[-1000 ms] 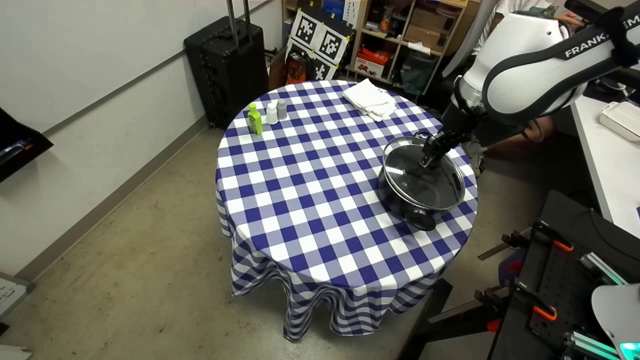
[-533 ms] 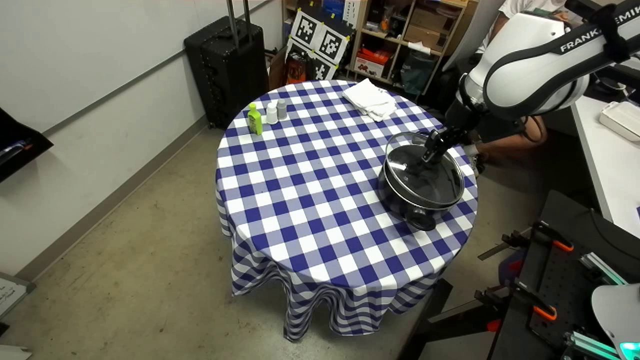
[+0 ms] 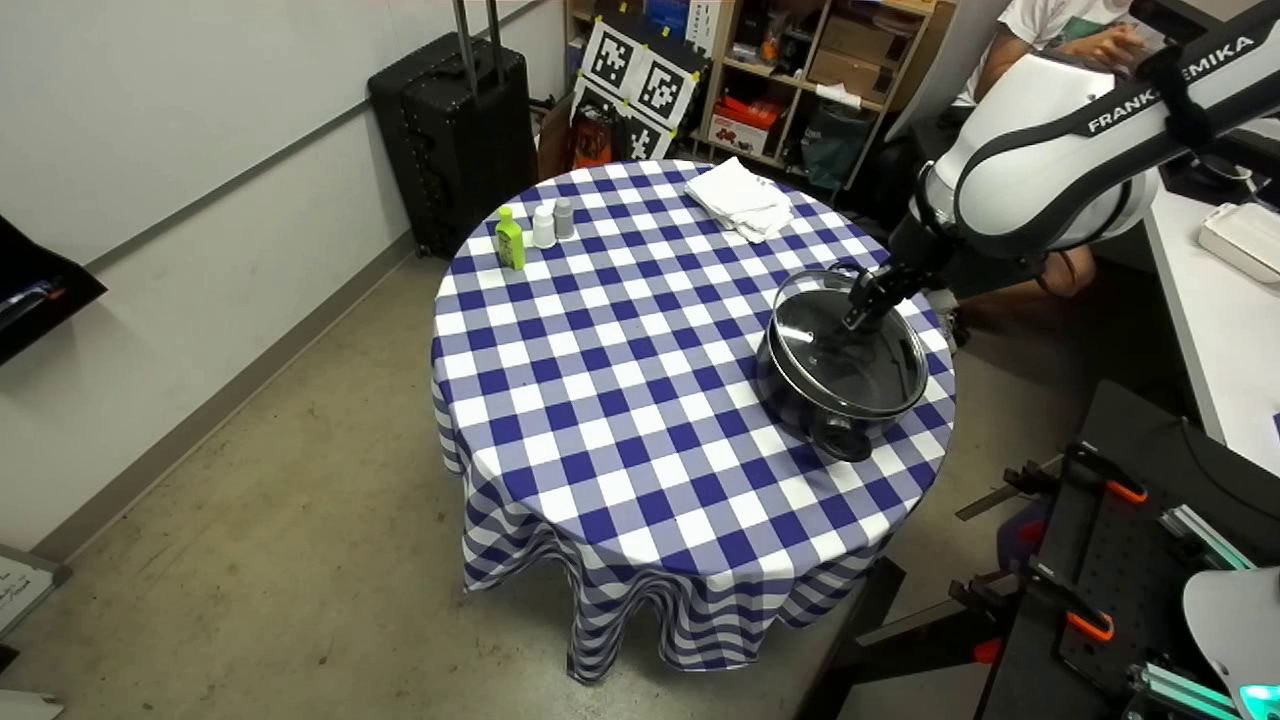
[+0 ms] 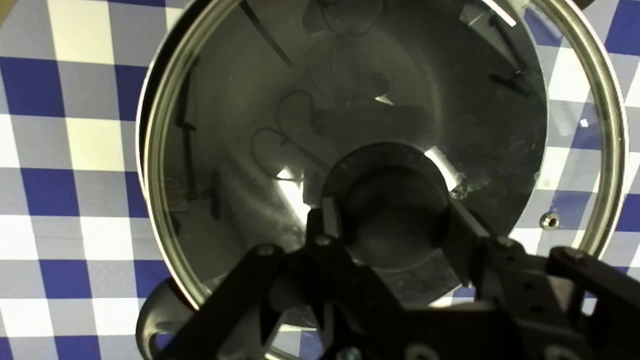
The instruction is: Put the glass lid on the pot
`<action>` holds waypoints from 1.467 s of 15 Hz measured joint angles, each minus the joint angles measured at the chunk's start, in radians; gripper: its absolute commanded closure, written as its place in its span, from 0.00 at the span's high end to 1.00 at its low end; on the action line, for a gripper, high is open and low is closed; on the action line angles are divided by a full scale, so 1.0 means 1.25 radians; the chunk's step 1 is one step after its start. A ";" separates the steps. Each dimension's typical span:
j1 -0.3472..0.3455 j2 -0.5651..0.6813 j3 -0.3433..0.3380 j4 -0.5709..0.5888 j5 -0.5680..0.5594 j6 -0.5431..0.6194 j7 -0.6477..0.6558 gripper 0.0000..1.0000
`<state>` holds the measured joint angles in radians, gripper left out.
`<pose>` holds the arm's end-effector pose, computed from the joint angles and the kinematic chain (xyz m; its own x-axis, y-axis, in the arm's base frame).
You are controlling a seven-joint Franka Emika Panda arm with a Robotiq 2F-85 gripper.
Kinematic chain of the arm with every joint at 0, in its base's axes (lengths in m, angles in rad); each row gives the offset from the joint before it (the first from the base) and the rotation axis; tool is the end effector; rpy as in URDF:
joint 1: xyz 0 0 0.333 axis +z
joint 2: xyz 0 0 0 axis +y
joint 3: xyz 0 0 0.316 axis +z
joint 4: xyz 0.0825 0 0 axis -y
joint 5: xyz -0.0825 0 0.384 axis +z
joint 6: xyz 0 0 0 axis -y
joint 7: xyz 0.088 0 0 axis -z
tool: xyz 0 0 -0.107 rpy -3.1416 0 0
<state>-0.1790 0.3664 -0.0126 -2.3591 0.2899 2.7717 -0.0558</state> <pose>0.5003 -0.1100 0.1771 0.9184 -0.3938 0.0378 -0.3879 -0.9152 -0.1093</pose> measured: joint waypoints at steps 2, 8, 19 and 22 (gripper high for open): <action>-0.004 0.010 0.000 0.000 0.000 0.014 0.000 0.26; -0.010 0.017 0.001 0.000 0.000 0.026 0.000 0.26; -0.002 0.016 0.001 -0.008 -0.020 0.026 0.001 0.26; 0.008 0.014 -0.005 -0.009 -0.045 0.026 0.004 0.26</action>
<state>-0.1685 0.3842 -0.0191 -2.3704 0.2337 2.8038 -0.0509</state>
